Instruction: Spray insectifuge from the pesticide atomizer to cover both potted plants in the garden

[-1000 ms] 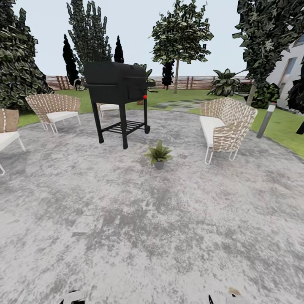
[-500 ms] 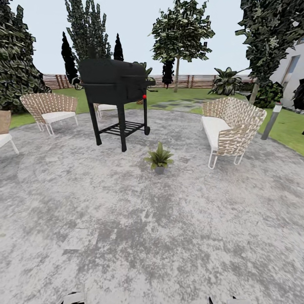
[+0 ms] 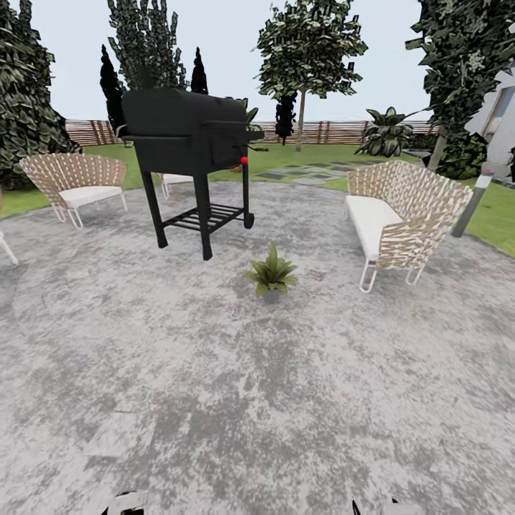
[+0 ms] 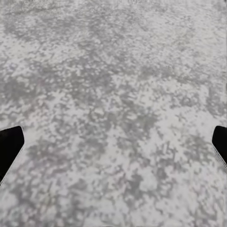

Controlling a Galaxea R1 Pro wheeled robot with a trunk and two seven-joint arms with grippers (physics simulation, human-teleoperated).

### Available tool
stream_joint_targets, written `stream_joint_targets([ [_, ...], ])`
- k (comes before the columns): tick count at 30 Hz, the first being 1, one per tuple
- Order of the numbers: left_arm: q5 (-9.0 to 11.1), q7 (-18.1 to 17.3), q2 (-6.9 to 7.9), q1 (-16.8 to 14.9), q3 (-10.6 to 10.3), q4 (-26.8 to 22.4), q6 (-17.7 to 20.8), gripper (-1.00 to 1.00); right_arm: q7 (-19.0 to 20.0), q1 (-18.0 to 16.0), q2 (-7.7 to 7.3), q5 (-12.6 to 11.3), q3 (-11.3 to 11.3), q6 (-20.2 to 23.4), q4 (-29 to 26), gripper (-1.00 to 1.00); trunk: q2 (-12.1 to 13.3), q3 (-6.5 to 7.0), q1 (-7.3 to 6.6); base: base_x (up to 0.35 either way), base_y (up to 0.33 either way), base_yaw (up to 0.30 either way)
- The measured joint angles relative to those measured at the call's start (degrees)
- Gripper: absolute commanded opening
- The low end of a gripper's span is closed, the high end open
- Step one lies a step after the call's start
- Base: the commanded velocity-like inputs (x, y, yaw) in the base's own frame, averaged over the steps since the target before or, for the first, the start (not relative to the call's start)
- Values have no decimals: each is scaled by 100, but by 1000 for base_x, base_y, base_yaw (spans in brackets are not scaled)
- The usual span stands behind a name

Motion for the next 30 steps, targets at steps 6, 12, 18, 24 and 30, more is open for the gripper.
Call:
stream_joint_targets([
  [6, 0, 0, 0, 0, 0, 0, 0, -100, 0, 0, 1, 0, 0, 0, 0, 100, 0, 0, 0, 339, 0, 0],
  [12, 0, 0, 0, 0, 0, 0, 0, -100, 0, 0, -1, 0, 0, 0, 0, 100, 0, 0, 0, 339, 0, 0],
  [18, 0, 0, 0, 0, 0, 0, 0, -100, 0, 0, -1, 0, 0, 0, 0, 100, 0, 0, 0, 339, 0, 0],
  [24, 5, 0, 0, 0, 0, 0, 0, -100, 0, 0, -1, 0, 0, 0, 0, 100, 0, 0, 0, 339, 0, 0],
  [30, 7, 0, 0, 0, 1, 0, 0, -100, 0, 0, 0, -1, 0, 0, 0, 100, 0, 0, 0, 339, 0, 0],
])
